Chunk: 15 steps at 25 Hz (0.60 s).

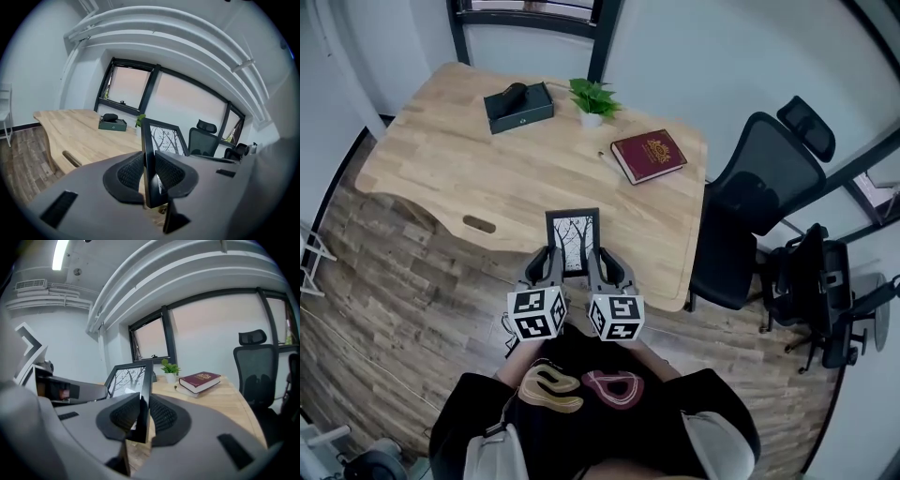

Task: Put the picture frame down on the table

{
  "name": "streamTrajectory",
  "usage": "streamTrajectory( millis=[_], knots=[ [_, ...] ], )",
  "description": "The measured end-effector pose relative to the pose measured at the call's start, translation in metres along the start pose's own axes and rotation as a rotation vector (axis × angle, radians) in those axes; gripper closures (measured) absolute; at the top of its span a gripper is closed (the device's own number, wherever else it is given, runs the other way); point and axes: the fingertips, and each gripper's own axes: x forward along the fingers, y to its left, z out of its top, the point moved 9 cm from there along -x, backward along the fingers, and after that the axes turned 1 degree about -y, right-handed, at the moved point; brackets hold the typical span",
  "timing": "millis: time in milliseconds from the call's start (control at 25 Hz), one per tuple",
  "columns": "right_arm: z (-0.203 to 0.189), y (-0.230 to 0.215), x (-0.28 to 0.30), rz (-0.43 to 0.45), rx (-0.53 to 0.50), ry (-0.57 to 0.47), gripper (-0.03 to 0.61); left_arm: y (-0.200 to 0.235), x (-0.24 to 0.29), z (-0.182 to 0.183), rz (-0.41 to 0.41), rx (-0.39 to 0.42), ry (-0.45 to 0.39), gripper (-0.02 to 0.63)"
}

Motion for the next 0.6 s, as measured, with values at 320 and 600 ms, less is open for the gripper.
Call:
streamTrajectory(
  millis=[320, 600],
  knots=[
    [0.005, 0.030, 0.050, -0.055, 0.022, -0.005, 0.505, 0.052, 0.028, 0.025, -0.045, 0.026, 0.024, 0.529],
    [0.014, 0.042, 0.084, -0.080, -0.003, 0.030, 0.505, 0.082, 0.051, 0.038, -0.076, -0.004, 0.050, 0.529]
  ],
)
